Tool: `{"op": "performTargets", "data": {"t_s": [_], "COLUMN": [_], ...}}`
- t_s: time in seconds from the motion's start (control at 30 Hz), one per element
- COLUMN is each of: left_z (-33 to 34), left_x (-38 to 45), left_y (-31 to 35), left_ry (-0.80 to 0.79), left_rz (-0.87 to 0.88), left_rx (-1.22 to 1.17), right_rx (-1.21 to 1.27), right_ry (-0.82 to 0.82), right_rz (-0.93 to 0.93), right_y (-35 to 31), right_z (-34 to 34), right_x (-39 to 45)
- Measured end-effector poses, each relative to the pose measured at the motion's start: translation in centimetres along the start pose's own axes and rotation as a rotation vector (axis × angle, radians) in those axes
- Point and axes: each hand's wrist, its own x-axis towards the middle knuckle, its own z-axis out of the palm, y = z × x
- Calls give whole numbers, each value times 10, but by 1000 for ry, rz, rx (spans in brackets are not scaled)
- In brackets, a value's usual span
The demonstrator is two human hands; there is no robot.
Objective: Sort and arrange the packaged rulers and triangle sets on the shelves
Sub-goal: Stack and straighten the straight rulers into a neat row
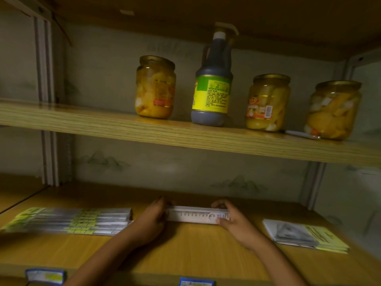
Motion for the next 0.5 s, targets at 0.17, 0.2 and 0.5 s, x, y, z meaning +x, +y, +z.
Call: {"op": "performTargets", "data": {"t_s": [0.17,0.2,0.5], "left_z": [2,1,0], "left_x": [-3,-4,-4], "left_y": [0,0,-2], "left_ry": [-15,-8,46], "left_rz": [13,15,30], "left_rx": [17,8,-19], "right_rx": [-67,-72,-105], "right_ry": [-29,-17,19], "right_rz": [-19,-29,-70], "right_y": [2,1,4], "right_z": [3,3,2], "right_x": [-2,-2,-5]}}
